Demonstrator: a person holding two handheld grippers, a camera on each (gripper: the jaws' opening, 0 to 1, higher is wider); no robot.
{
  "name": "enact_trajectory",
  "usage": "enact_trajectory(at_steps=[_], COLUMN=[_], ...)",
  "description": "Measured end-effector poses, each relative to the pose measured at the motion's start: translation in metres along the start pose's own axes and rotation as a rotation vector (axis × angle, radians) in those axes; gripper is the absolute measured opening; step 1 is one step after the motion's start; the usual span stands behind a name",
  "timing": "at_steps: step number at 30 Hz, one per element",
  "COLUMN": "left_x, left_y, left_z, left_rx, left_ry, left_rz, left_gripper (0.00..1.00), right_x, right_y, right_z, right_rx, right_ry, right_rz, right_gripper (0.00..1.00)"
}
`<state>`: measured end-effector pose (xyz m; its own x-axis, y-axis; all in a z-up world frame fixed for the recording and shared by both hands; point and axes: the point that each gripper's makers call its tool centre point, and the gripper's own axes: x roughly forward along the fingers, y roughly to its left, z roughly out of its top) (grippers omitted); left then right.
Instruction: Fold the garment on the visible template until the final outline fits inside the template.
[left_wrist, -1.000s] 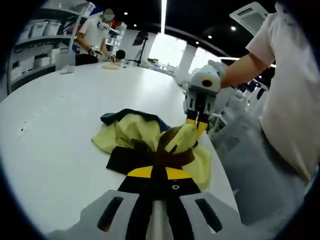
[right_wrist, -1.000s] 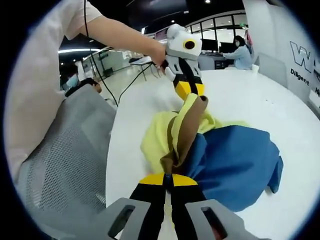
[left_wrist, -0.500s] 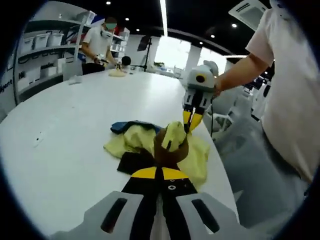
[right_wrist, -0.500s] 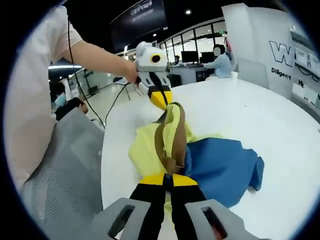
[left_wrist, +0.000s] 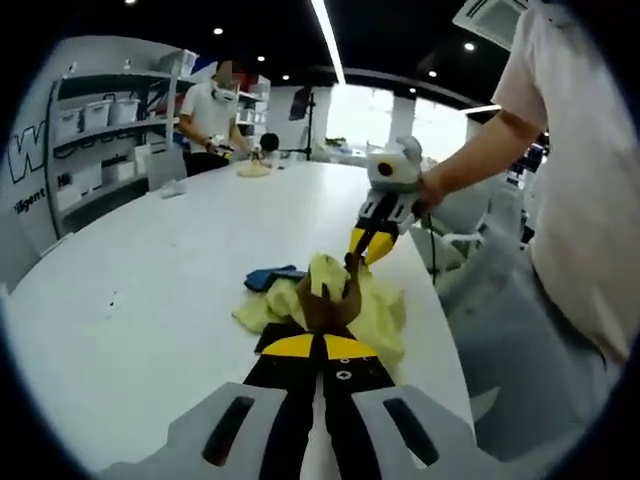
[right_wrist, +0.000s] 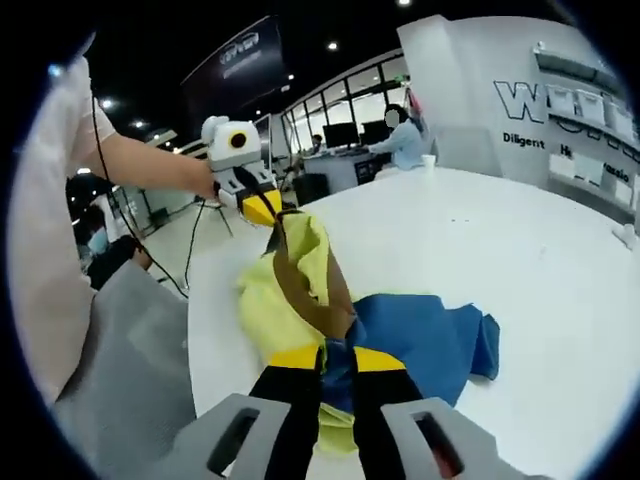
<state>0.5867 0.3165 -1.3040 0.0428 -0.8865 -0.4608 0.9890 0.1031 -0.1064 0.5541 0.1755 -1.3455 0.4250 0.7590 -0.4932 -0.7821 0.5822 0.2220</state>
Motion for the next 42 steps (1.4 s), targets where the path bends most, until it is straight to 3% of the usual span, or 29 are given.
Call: enact_trajectory(at_steps=[2, 7, 11, 13, 17, 25, 32, 42], left_x=[-0.004, -0.013, -0.017, -0.019, -0.023, -0.032, -0.036, -0.040], left_y=[0.000, -0.002, -0.002, -0.002, -0.001, 0.005, 0.014, 0.021], left_z=[-0.003, -0.008, -0.010, -0.011, -0.011, -0.015, -0.022, -0.025], left_rx=[0.000, -0.004, -0.007, -0.008, -0.008, -0.010, -0.007, -0.015], left_ry=[0.006, 0.018, 0.025, 0.026, 0.031, 0.048, 0.073, 0.085], left_rz=[0.014, 0.040, 0.057, 0.064, 0.079, 0.098, 0.108, 0.129], left_gripper=[0.00, 0.00, 0.00, 0.00, 0.00, 0.00, 0.00, 0.00], right_x=[0.003, 0.011, 0.017, 0.021, 0.026, 0.032, 0.037, 0.046], right_y=[-0.002, -0.002, -0.007, -0.008, -0.005, 0.004, 0.013, 0.009], right_z=[-0.003, -0.014, -0.006, 0.004, 0.015, 0.033, 0.024, 0.015], right_rx=[0.003, -0.030, -0.061, -0.136, -0.209, -0.321, -0.454, -0.551], right_ry=[0.011, 0.072, 0.058, 0.034, 0.047, 0.069, 0.184, 0.259], right_rz=[0.004, 0.044, 0.048, 0.053, 0.095, 0.230, 0.373, 0.412], right_gripper=[0.13, 0.16, 0.16, 0.18, 0.24, 0.21, 0.22, 0.14])
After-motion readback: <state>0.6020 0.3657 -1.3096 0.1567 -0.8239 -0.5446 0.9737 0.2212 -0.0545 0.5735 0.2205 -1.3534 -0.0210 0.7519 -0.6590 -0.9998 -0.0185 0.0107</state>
